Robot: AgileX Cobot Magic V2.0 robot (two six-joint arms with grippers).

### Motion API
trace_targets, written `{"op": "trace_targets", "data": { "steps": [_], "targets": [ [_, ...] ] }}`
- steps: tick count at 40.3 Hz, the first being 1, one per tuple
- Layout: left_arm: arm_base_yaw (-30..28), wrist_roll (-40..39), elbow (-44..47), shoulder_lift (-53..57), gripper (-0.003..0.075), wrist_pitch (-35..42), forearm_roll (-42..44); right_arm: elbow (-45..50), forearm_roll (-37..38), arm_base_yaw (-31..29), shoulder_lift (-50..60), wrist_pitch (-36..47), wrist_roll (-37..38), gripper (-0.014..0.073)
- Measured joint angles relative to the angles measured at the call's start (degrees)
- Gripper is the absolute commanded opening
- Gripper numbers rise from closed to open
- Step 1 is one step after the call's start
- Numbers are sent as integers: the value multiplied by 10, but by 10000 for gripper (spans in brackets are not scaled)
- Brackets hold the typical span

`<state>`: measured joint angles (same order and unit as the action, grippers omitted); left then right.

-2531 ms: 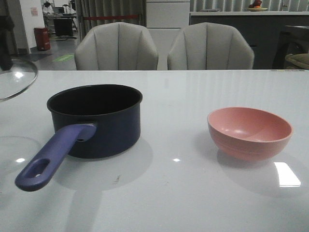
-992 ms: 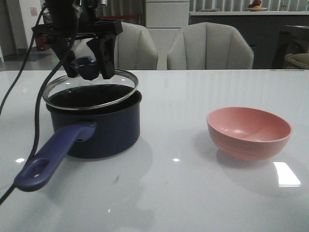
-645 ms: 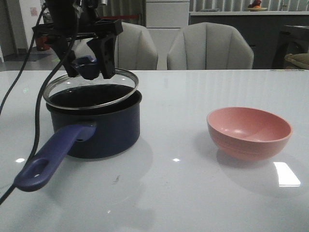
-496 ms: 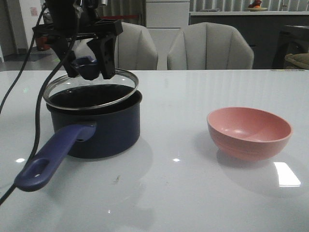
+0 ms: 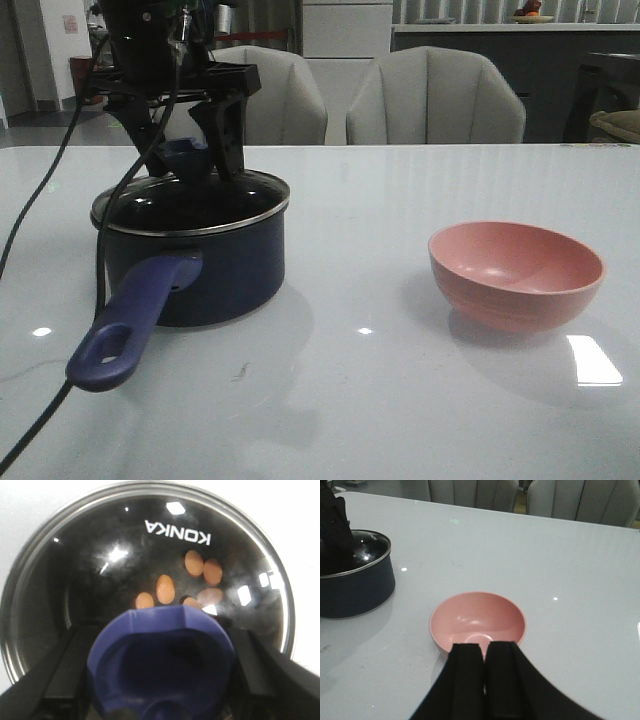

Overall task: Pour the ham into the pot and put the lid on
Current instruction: 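Lift the lid and lower it onto the saucepan with the left gripper, then open the left gripper and raise it off the lid knob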

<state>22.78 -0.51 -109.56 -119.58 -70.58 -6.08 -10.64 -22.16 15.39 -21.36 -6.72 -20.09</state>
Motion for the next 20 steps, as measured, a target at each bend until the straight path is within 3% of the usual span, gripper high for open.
{"op": "trace_targets", "data": {
  "steps": [6, 20],
  "targets": [
    [0, 0, 0, 0, 606, 0, 0, 0, 0, 0, 0, 0, 0, 145],
    [0, 0, -55, 1, 602, -4, 4, 0, 0, 0, 0, 0, 0, 145]
  ]
}}
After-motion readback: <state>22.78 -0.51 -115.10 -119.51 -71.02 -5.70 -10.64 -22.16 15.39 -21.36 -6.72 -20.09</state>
